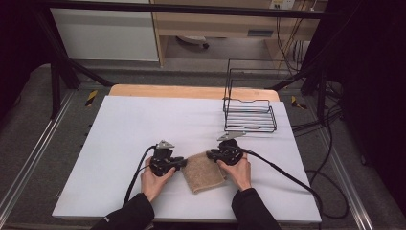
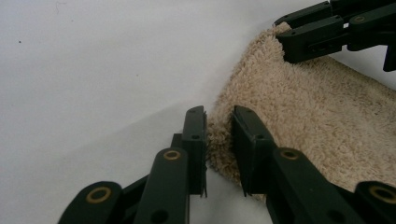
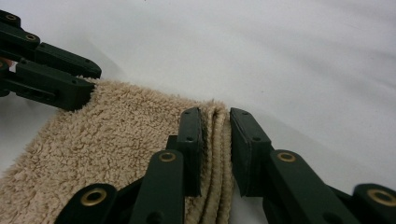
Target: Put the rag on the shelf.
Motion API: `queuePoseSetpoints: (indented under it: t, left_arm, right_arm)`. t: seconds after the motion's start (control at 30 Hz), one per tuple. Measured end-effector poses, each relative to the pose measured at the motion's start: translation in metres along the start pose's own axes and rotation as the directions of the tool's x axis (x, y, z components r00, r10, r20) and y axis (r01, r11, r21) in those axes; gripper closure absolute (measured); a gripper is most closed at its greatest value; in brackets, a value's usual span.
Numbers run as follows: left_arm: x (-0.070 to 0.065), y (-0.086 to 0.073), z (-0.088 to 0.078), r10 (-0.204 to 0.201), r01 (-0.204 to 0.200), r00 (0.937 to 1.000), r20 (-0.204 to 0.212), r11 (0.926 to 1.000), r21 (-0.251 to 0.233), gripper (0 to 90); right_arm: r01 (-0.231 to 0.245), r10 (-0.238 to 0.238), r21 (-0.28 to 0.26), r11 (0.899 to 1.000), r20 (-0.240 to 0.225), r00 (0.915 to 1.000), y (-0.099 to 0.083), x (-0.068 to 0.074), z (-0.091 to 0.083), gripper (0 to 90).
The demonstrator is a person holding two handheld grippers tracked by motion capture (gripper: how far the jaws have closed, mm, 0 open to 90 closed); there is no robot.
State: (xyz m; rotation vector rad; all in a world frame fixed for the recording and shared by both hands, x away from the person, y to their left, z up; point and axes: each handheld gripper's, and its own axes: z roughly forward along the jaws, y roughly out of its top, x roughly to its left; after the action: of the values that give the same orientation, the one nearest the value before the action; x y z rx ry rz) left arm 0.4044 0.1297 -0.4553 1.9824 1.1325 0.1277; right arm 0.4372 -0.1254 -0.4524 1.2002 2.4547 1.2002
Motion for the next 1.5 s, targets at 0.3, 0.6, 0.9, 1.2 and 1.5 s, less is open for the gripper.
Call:
queuePoseSetpoints:
  t: [0.3, 0.6, 0.9, 1.2, 1.5]
  left_arm:
    - [0.001, 0.000, 0.001, -0.035, 0.035, 0.9993, 0.014, 0.9994, 0.007, 83.4]
    - [-0.003, 0.002, -0.006, -0.010, 0.010, 0.9999, 0.014, 0.9992, -0.037, 85.3]
    - [-0.015, 0.011, -0.026, 0.051, -0.046, 0.9981, 0.034, 0.9896, -0.136, 85.3]
    - [-0.030, 0.023, -0.040, 0.102, -0.091, 0.9935, 0.050, 0.9759, -0.198, 85.4]
    - [-0.043, 0.039, -0.048, 0.147, -0.130, 0.9880, 0.047, 0.9576, -0.257, 85.5]
  right_arm:
    - [-0.007, 0.007, 0.016, 1.000, -0.041, 0.9992, 0.000, -0.003, 0.002, 81.0]
    - [0.001, -0.002, -0.018, 1.000, -0.030, 0.9995, 0.002, 0.001, -0.006, 83.9]
    - [0.001, -0.003, -0.121, 0.993, -0.021, 0.9998, 0.008, 0.010, -0.038, 84.0]
    - [0.013, -0.012, -0.205, 0.979, 0.004, 0.9999, 0.011, 0.016, -0.065, 84.1]
    - [0.037, -0.026, -0.297, 0.954, 0.042, 0.9988, 0.015, 0.019, -0.090, 84.0]
